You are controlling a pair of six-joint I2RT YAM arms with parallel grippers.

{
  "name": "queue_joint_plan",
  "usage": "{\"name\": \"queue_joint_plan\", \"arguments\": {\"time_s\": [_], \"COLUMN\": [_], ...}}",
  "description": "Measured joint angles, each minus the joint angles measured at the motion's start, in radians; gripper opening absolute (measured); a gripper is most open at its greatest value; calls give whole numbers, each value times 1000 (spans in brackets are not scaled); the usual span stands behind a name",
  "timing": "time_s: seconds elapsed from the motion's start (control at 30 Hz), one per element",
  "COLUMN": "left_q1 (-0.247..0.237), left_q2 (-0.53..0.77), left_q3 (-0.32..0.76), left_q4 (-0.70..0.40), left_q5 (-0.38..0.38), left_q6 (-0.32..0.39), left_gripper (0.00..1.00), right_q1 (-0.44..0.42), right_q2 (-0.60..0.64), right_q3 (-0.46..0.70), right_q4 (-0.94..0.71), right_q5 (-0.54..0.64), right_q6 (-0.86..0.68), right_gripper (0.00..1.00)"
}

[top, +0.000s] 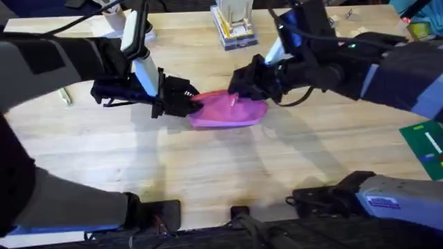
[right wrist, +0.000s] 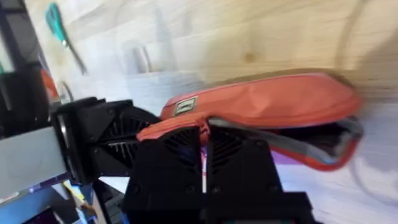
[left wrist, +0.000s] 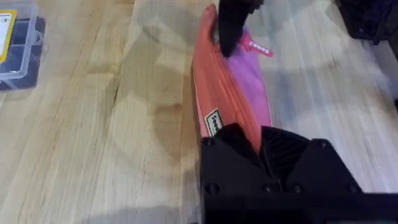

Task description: Unzip the bag, pick up the pens from the table one at a time and place them inside, then zip the bag closed.

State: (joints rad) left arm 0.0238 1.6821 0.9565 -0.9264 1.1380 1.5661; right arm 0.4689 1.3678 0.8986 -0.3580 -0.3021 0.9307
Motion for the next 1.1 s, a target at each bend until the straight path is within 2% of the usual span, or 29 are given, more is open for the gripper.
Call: {"name": "queue_joint_plan", "arguments": {"time_s": [0.33,0.53,0.67,1.1], "left_q1": [-7,-9,-12,-23], "left_q2": [0,0,0,1], "left_q3": [0,0,0,0], "left_q4": [0,2,1,4], "left_q5": [14,16,19,24], "left_q6": [0,0,0,0], "left_gripper": [43,43,43,43], "right_q1": [-163,-243,-302,-342], "right_q2": [0,0,0,3], "right_q3": [0,0,0,1], "right_q4": [-75,-111,-157,-275], "right_q5": [-46,-37,9,59], "right_q6": [-88,-167,-209,-258], "right_gripper": [32,32,32,33]}}
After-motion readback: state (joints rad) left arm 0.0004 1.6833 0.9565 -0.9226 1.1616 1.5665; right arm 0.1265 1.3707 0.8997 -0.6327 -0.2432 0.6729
